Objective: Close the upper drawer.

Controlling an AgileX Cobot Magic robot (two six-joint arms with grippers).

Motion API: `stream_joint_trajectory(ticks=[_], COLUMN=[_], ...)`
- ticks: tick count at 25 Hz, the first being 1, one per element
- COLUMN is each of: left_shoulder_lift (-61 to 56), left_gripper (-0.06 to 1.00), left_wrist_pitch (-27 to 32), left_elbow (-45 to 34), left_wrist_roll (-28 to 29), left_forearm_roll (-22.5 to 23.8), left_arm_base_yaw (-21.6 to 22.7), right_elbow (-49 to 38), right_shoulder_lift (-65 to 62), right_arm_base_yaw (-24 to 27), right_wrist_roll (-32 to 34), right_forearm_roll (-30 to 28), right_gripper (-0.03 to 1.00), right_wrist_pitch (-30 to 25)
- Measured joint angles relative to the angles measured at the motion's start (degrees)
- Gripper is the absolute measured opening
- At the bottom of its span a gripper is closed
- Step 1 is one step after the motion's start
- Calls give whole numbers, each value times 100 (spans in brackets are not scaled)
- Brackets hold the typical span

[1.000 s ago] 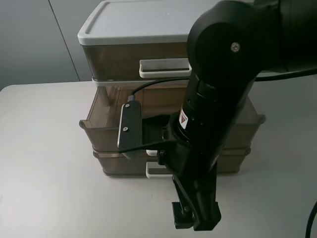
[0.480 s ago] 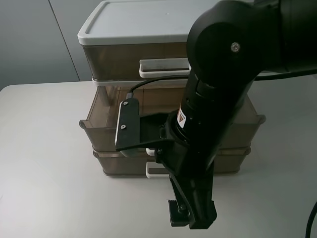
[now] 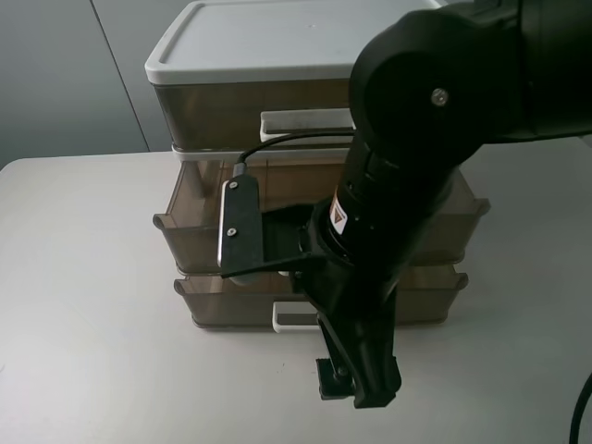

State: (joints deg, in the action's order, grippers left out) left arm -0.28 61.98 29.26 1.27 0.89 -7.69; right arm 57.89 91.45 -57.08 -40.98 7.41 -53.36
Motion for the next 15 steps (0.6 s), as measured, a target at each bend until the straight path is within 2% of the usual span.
stream_joint_trajectory(ticks=[6, 9, 15], left_shoulder_lift=[0, 0, 0], left_gripper=[74, 74, 74], left_wrist_pitch=[0, 0, 0], left_elbow=[0, 0, 0], left_wrist_roll=[0, 0, 0], left_forearm_roll=[0, 0, 0], left_arm_base_yaw=[0, 0, 0], right_elbow=[0, 0, 0], right_shoulder_lift=[59, 206, 268], right_arm_base_yaw=[0, 162, 453], right_wrist_roll=[0, 0, 264], right_forearm_roll=[-233, -270, -741], right_gripper=[70, 70, 70], right_wrist_pitch=[143, 168, 308])
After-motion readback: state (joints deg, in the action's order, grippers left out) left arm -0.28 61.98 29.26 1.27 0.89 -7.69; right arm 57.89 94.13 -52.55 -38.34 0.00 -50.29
